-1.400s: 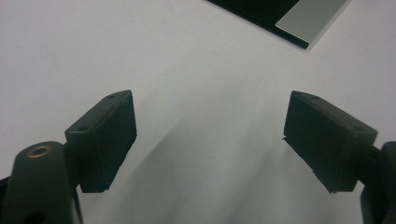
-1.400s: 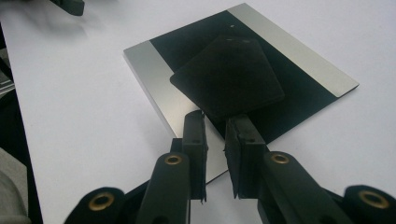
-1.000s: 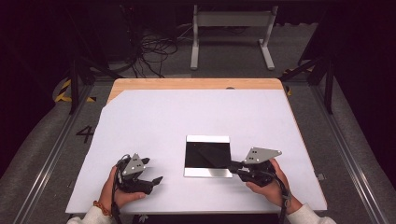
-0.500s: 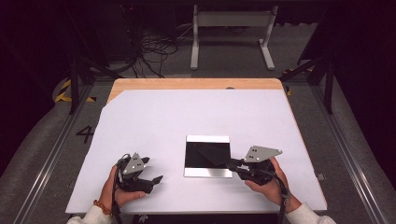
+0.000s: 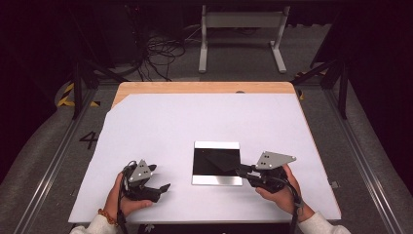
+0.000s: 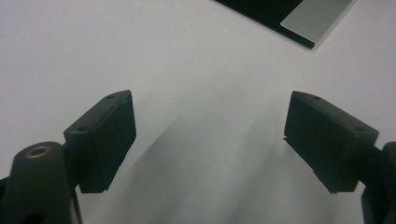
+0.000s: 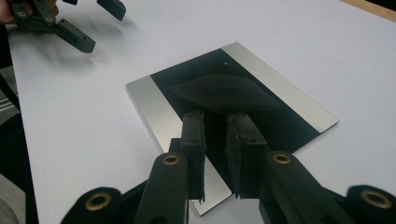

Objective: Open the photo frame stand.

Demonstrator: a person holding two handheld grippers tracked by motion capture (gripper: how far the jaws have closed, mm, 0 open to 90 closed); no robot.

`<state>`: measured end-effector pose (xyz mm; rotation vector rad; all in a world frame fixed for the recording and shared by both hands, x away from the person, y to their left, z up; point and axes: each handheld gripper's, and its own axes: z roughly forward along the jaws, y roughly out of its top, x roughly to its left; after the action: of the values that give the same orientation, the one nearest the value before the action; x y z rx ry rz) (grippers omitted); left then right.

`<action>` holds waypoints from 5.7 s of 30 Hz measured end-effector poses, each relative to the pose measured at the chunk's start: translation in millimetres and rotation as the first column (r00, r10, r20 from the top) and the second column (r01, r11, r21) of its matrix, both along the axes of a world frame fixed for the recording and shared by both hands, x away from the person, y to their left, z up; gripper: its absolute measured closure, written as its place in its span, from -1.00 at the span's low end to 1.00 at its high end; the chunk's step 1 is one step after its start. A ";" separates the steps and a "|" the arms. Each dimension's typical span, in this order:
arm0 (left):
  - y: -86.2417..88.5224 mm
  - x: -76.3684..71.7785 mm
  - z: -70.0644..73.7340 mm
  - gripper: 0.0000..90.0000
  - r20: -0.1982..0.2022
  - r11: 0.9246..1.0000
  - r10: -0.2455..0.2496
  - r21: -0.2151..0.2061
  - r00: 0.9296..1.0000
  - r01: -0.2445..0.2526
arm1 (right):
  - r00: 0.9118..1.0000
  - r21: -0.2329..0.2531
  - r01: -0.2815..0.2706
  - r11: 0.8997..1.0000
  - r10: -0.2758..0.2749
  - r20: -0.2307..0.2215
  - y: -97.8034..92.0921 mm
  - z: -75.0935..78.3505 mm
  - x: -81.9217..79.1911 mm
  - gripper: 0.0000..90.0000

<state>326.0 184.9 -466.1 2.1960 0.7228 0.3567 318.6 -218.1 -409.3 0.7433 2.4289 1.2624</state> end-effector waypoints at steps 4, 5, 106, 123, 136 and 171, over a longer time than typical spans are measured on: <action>-1.3 -0.1 -0.5 -0.61 -0.005 1.000 -0.004 0.003 1.000 0.004 | 1.000 0.001 0.001 1.000 -0.001 0.004 0.0 0.4 0.0 0.72; -1.5 0.0 -0.5 -0.61 -0.002 1.000 -0.006 0.007 1.000 0.006 | 1.000 0.001 0.002 1.000 -0.002 0.005 0.0 0.4 0.0 0.72; -86.0 64.8 -0.8 -0.68 -0.186 0.986 -0.144 -0.108 0.972 0.125 | 0.938 0.289 0.038 0.957 0.066 -0.339 6.0 -21.9 40.5 0.20; -102.4 71.5 0.7 -0.59 -0.194 0.975 -0.201 -0.133 0.960 0.178 | 0.956 0.279 -0.001 0.960 0.083 -0.281 7.0 -19.8 35.6 0.21; -93.0 73.1 14.6 -0.20 -0.116 0.978 -0.175 -0.133 0.978 0.159 | 0.965 0.277 -0.012 0.961 0.084 -0.249 5.5 -16.9 34.3 0.34; -93.7 62.1 38.5 0.35 0.149 0.993 -0.079 -0.073 0.986 0.091 | 0.985 0.171 0.019 0.985 0.011 -0.175 6.8 -18.6 34.4 0.62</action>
<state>388.2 91.2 -427.6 2.0936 0.5520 0.4329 353.0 -211.3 -428.0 0.9429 2.4738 1.4770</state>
